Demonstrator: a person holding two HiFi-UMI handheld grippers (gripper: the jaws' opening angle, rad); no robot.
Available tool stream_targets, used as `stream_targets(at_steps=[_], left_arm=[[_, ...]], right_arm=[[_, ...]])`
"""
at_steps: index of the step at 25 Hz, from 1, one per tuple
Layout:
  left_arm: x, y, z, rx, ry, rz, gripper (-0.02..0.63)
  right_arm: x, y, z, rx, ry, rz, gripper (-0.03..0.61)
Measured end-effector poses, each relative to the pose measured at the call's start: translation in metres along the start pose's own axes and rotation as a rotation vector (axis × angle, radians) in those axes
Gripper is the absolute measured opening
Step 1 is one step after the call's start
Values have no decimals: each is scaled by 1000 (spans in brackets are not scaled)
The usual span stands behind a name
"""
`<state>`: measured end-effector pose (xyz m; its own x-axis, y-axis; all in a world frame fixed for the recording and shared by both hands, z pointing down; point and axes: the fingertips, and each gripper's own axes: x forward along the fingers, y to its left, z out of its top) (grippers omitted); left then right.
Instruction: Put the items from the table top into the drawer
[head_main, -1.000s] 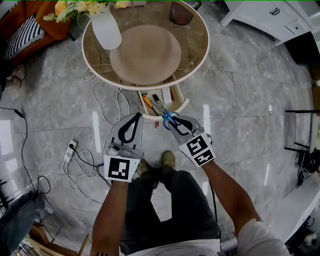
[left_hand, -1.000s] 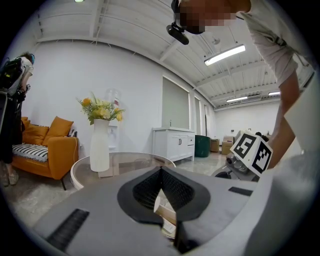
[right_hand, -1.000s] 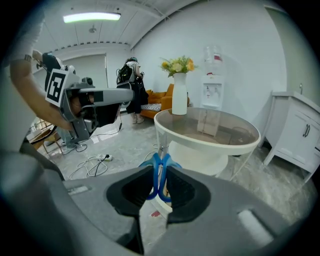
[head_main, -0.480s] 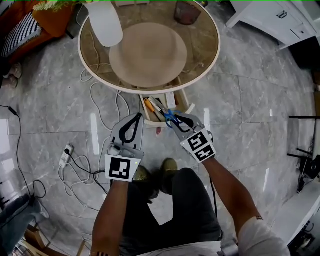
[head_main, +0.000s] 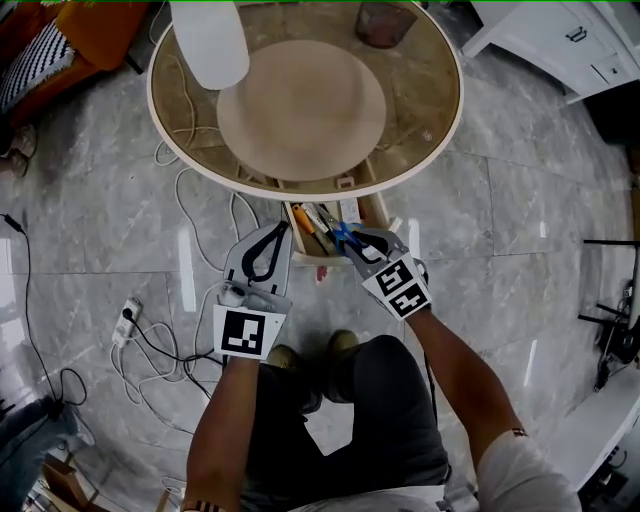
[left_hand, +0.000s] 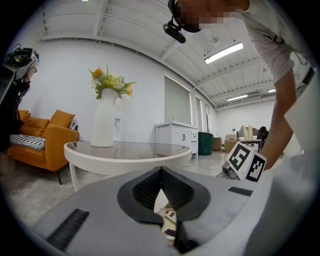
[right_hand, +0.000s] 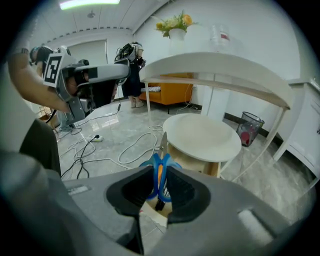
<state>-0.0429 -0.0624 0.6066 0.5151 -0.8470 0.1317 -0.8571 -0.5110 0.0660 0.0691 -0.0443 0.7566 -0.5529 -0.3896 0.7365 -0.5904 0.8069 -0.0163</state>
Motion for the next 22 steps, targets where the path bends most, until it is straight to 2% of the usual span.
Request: stream_targets(at_steps=[9,22], left_arm=[[25,21,-40,-8,-19,2,0],[51,39,-79,17,-77,-16,0]], right_arm=[[54,-13,-20,-15,45,18,83],[114,-27,-56,-76,200,55,83]])
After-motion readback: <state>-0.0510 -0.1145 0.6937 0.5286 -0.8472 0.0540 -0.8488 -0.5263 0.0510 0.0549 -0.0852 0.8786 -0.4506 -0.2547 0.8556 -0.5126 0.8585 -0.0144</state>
